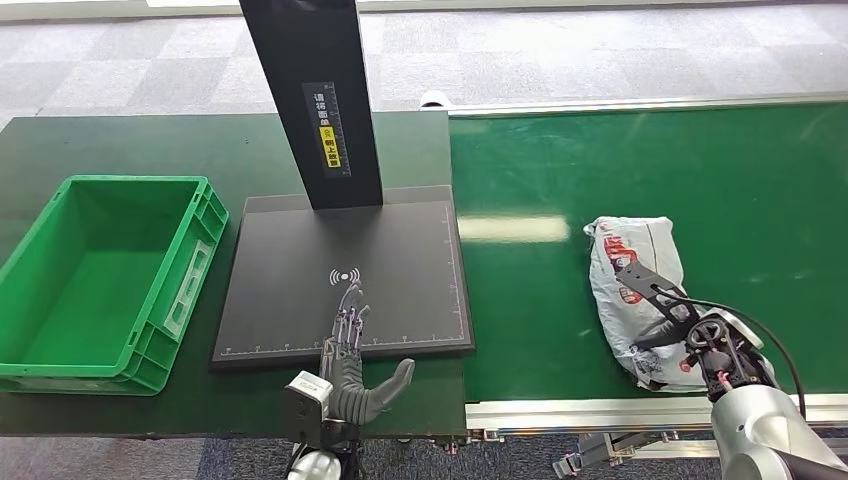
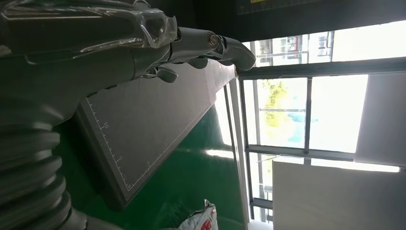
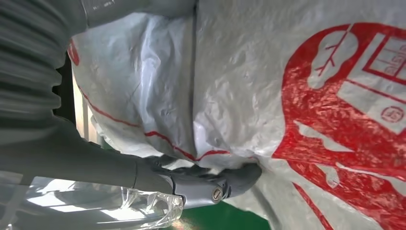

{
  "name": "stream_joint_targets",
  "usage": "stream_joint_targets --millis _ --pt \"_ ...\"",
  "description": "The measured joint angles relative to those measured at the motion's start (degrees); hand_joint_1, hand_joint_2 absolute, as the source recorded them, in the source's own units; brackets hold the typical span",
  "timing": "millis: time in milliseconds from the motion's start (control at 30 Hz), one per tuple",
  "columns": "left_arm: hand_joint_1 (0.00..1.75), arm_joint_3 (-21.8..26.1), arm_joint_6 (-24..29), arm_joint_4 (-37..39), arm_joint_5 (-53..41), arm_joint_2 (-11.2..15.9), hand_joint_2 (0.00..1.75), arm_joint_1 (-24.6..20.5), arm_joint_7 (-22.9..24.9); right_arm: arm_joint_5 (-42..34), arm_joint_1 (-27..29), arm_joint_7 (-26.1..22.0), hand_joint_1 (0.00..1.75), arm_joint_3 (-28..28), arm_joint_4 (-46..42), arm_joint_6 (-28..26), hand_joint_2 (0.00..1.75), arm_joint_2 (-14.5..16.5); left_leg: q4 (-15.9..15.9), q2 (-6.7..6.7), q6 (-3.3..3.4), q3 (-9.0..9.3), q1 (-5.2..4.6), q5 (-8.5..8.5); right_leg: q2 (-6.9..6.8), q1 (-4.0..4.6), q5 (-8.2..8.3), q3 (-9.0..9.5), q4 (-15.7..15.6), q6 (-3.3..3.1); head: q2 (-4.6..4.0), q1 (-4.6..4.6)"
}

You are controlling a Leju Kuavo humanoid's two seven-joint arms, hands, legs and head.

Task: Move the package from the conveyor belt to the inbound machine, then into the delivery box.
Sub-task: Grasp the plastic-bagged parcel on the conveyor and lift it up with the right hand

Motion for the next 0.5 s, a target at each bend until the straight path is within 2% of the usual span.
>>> stream_joint_targets --millis 300,400,500 --pt "0.0 0.2 0.3 -0.5 0.3 0.1 1.75 0.2 0.0 1.7 -0.4 -1.4 1.75 0.0 0.0 -0.2 1.75 0.6 0.0 0.0 0.0 0.0 0.01 0.0 0.0 0.02 0.0 0.01 0.0 0.0 -0.01 -0.01" --pt "0.0 0.7 2.1 -2.2 -0.3 0.3 1.75 1.1 0.0 1.6 -0.3 -4.6 1.75 -0.1 0.0 -4.8 1.75 1.4 0.0 0.02 0.0 -0.03 0.01 0.0 0.01 0.02 0.0 0.01 0.0 0.0 -0.01 -0.01" --pt "0.0 1.6 5.7 -6.1 -3.7 1.0 1.75 3.1 0.1 0.4 -0.3 -11.8 1.75 -0.5 -0.5 -13.4 1.75 3.2 0.0 0.05 0.0 -0.04 0.02 0.0 0.03 0.03 0.0 -0.03 0.0 -0.01 -0.01 0.0"
